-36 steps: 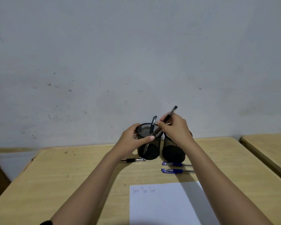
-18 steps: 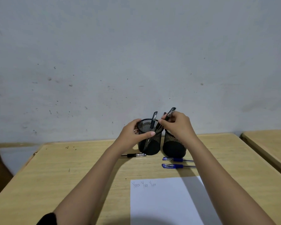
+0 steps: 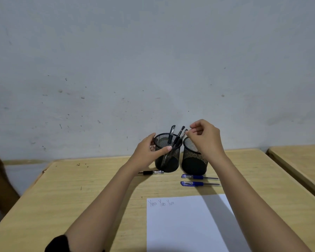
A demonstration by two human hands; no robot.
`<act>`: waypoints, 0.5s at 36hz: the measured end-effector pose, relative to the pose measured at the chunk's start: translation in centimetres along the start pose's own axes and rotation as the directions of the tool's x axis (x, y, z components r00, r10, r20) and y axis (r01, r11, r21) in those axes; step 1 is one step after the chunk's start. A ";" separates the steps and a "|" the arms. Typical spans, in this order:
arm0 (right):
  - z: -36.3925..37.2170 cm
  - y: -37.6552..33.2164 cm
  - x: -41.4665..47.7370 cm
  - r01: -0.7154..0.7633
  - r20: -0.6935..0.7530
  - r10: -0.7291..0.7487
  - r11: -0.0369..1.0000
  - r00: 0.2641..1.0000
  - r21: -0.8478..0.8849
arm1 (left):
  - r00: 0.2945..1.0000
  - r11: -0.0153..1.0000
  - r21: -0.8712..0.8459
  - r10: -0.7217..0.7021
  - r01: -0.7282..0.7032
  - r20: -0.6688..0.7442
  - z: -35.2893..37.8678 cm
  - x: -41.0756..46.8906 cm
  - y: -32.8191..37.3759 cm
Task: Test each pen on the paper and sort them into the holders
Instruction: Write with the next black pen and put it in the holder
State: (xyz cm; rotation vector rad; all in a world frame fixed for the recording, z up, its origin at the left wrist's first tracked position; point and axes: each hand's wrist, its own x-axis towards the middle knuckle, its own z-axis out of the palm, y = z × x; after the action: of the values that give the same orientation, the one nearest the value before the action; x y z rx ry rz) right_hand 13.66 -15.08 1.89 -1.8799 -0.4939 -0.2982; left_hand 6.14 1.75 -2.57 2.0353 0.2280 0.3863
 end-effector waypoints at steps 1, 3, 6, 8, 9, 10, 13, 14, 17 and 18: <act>0.1 -0.4 -0.3 0.019 -0.001 -0.019 1.000 1.000 -0.003 | 1.000 1.000 0.011 0.004 -0.004 0.003 -0.2 -0.3 0.0; 0.5 -1.2 -1.1 0.053 0.018 -0.053 0.998 0.998 -0.018 | 1.000 0.999 0.040 0.008 -0.007 -0.007 -0.8 -1.1 -0.2; 1.8 -2.2 -3.0 0.111 0.092 -0.111 0.994 0.990 -0.002 | 0.998 0.995 0.103 0.014 -0.009 -0.056 -2.1 -3.3 -1.2; 3.2 -2.4 -4.4 0.139 0.188 -0.135 0.990 0.973 -0.005 | 0.995 0.983 0.185 0.011 0.007 -0.095 -3.2 -5.4 -2.3; 4.0 -2.4 -5.1 0.152 0.247 -0.143 0.988 0.958 -0.015 | 0.994 0.973 0.227 -0.003 0.028 -0.108 -3.7 -6.6 -3.0; 4.9 -2.3 -5.7 0.170 0.301 -0.154 0.985 0.941 -0.029 | 0.993 0.961 0.274 -0.016 0.048 -0.117 -4.2 -7.7 -3.8; 7.7 -1.1 -7.1 0.210 0.432 -0.151 0.973 0.889 -0.091 | 0.993 0.889 0.449 -0.056 0.096 -0.102 -5.4 -10.5 -6.0; 8.6 -0.6 -7.6 0.209 0.471 -0.129 0.970 0.873 -0.123 | 0.992 0.859 0.499 -0.079 0.117 -0.097 -5.6 -11.1 -6.7; 10.3 0.5 -8.7 0.273 0.553 -0.091 0.927 0.828 -0.256 | 0.980 0.771 0.607 -0.187 0.193 -0.073 -5.9 -12.6 -7.8; 10.7 0.7 -9.0 0.314 0.568 -0.103 0.905 0.817 -0.287 | 0.977 0.750 0.631 -0.203 0.199 -0.067 -5.8 -12.9 -8.0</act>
State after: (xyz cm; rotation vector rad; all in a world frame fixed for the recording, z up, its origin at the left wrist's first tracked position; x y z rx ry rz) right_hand 5.77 -7.02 -6.38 -2.2859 -1.1077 0.0135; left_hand -7.94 6.19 -9.31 2.6452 0.6451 0.1712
